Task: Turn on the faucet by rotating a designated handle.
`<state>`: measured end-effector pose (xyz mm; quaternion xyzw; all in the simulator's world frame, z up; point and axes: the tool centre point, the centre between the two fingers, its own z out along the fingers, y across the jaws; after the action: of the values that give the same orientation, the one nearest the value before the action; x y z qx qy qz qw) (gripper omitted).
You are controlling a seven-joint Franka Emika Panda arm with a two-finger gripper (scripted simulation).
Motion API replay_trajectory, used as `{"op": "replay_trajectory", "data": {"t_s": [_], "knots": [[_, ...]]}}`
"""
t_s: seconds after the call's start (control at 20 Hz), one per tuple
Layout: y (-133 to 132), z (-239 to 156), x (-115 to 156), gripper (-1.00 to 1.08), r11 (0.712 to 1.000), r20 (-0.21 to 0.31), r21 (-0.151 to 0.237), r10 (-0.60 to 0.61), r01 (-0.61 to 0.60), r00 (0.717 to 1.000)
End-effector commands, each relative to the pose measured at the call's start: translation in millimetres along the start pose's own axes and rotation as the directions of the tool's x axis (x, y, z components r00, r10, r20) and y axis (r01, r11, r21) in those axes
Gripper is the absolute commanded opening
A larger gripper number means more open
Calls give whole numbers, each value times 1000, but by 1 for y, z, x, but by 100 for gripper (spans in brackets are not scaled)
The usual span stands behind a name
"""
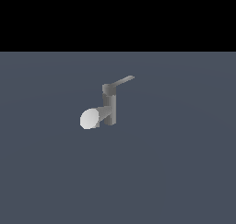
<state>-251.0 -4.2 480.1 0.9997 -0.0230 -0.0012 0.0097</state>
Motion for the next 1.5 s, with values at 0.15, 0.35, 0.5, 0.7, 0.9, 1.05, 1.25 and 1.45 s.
{"op": "replay_trajectory", "data": {"t_s": [0.15,0.35,0.5,0.7,0.9,1.05,1.25,1.45], "knots": [[0,-1,0,-100,1000,-2,2,-3,3,1000],[1,-7,-1,-100,1000,-9,8,-16,16,1000],[2,-10,-1,-100,1000,-12,11,-23,23,1000],[2,-10,-1,-100,1000,-12,11,-21,21,1000],[1,-8,4,-100,1000,-11,18,-4,4,1000],[1,-6,12,-100,999,-9,28,21,-20,1000],[0,-2,25,-100,997,-4,45,68,-67,998],[-1,4,45,-100,989,6,67,135,-135,991]]}}
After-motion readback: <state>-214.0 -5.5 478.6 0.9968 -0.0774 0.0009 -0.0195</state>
